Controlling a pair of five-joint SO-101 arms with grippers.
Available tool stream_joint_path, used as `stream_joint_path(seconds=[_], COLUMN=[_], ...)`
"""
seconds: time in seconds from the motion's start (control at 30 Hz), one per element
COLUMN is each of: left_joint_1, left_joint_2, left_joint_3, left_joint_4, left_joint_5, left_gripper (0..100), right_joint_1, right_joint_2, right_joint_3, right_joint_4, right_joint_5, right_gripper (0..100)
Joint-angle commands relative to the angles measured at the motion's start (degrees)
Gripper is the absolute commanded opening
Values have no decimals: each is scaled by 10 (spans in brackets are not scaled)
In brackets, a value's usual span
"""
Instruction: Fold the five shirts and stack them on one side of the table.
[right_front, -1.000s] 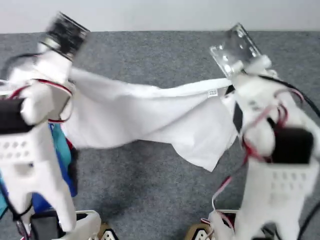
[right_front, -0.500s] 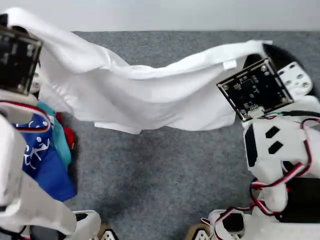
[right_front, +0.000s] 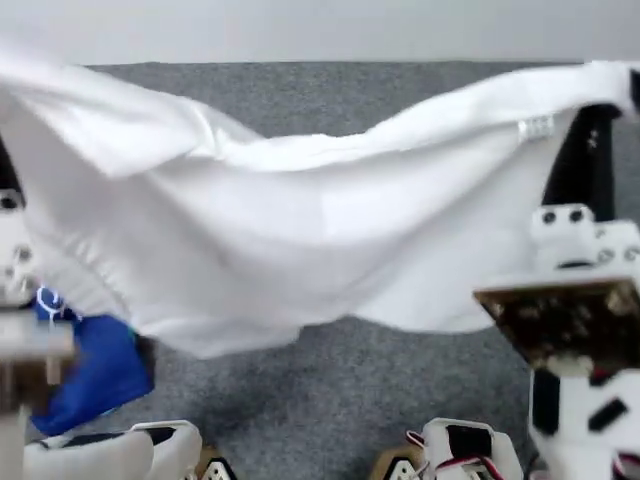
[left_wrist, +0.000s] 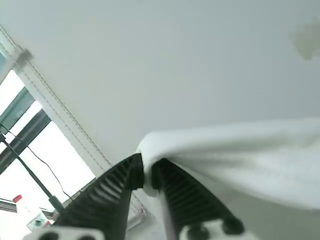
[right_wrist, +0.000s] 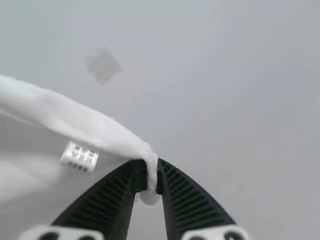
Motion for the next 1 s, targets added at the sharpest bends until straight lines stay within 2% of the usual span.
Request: stream_joint_path(seconds=[0.0, 0.23, 0.33, 0.57, 0.73, 0.83, 0.97], left_joint_1=[-4, -2, -2, -1, 0, -3, -1], left_joint_2=[0, 0, 1, 3, 7, 6, 6], left_joint_3=[-33, -70, -58, 109, 315, 443, 568], left_joint_4=[-1, 87, 94, 94, 75, 14, -95], left_joint_5=[-18, -43, -43, -43, -43, -44, -43], left_gripper=[5, 5, 5, 5, 5, 5, 5], right_joint_1=[11, 11, 10, 7, 0, -20, -41], right_joint_2=[7, 7, 8, 30, 47, 53, 59], right_joint_3=[-52, -95, -94, -18, 117, 211, 336], right_joint_4=[72, 204, 238, 278, 236, 176, 45], right_joint_5=[4, 4, 4, 0, -1, -1, 0], right_gripper=[9, 9, 9, 9, 9, 9, 9])
